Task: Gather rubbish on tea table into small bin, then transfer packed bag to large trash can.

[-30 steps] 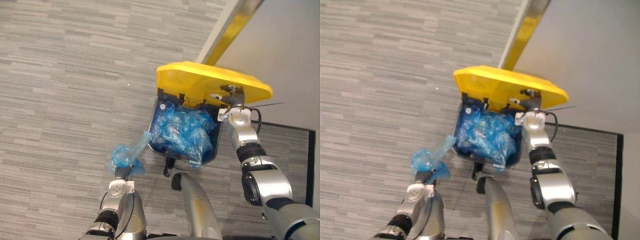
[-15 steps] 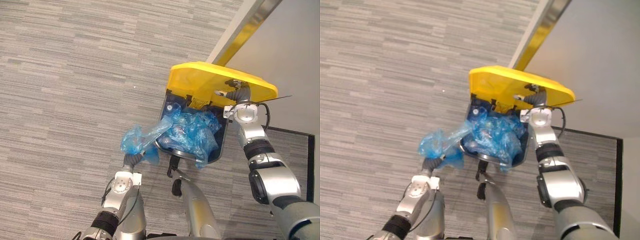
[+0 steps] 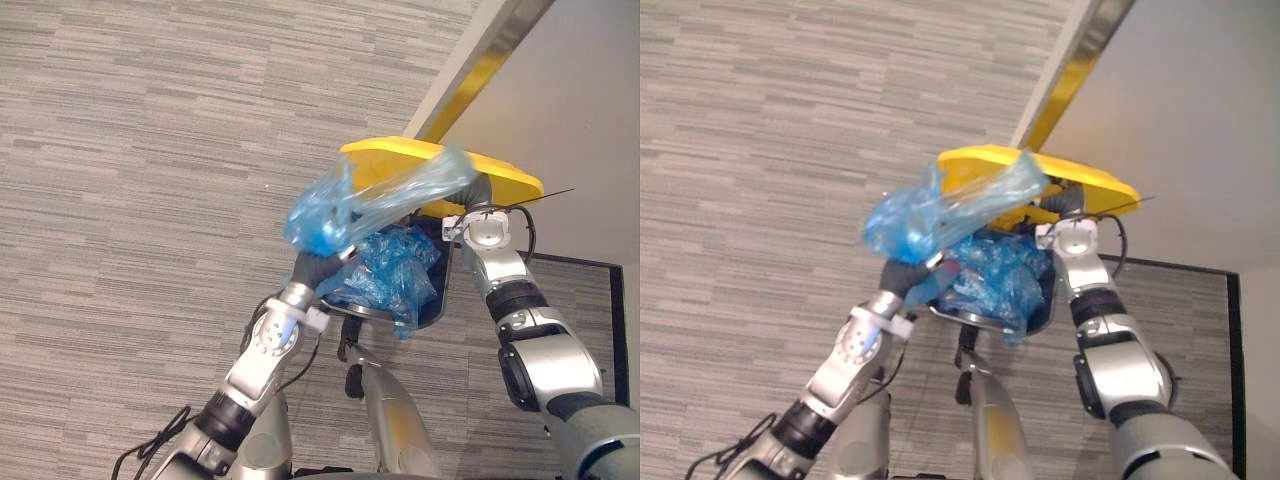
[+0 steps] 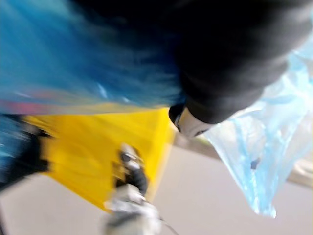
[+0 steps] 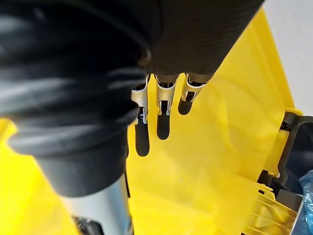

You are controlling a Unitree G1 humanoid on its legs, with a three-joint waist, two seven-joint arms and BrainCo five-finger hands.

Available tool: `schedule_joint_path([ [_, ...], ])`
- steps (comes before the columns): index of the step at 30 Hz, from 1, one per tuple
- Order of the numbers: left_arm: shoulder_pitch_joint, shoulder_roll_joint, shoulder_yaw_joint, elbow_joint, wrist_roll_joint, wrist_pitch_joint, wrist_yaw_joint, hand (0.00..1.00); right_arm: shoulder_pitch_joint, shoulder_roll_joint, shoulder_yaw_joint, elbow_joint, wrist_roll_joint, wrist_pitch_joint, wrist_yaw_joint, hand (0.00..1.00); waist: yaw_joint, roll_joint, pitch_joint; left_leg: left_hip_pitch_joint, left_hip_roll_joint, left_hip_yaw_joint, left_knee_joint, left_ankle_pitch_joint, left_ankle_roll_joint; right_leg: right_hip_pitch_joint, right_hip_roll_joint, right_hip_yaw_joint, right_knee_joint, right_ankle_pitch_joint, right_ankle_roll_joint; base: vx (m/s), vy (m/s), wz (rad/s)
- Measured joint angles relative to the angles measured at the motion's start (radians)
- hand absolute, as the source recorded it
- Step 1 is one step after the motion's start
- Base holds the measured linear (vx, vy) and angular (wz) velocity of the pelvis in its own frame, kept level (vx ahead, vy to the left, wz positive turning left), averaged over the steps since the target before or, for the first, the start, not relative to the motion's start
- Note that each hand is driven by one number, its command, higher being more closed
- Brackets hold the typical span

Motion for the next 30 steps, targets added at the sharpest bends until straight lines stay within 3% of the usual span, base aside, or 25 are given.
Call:
schedule_joint_path([
  [6,-0.047,-0.016,-0.001,0.023,0.049,0.001,0.042,1.0,-0.001,0.001,0.011,-0.035,-0.025,-0.001,0.0,0.0,-0.013,0.0,0.0,-0.005,0.0,0.022,-0.002,-0.001,0.003,-0.01,0.004,0.021,-0.014,0.011,-0.004,0.02,0.016,-0.1],
  [16,-0.188,-0.021,0.029,0.398,0.072,0.061,0.067,1.0,-0.007,0.003,0.02,-0.077,-0.036,0.011,-0.001,0.0,-0.021,0.004,-0.003,-0.08,-0.004,0.031,-0.002,0.002,-0.003,-0.097,0.004,0.033,-0.008,0.027,-0.009,0.01,0.004,-0.04],
  [21,-0.306,-0.024,0.027,0.61,0.135,0.1,0.067,1.0,-0.048,0.006,0.02,-0.116,-0.036,0.015,-0.021,0.0,-0.032,0.004,-0.002,-0.126,-0.009,0.05,0.003,0.002,-0.003,-0.149,0.001,0.05,-0.005,0.035,-0.01,0.01,0.027,-0.09],
  [22,-0.339,-0.031,0.028,0.658,0.163,0.108,0.066,0.0,-0.056,0.015,0.02,-0.13,-0.035,0.016,-0.029,0.0,-0.035,0.004,-0.002,-0.138,-0.007,0.053,0.005,0.002,-0.003,-0.161,0.001,0.051,-0.005,0.036,-0.01,0.01,0.023,-0.05],
  [27,-0.43,-0.087,0.05,0.814,0.272,0.14,0.067,0.0,-0.056,0.057,0.02,-0.248,-0.033,0.029,-0.044,0.0,-0.048,0.004,0.001,-0.173,0.004,0.079,0.014,-0.004,-0.007,-0.21,0.004,0.061,0.007,0.036,-0.011,0.01,0.025,-0.14],
  [30,-0.45,-0.122,0.077,0.9,0.358,0.183,0.061,0.0,-0.056,0.095,0.024,-0.321,-0.032,0.031,-0.048,0.0,-0.059,0.0,0.005,-0.183,0.016,0.1,0.02,-0.012,-0.014,-0.238,0.016,0.076,0.014,0.038,-0.012,0.02,0.023,-0.22],
])
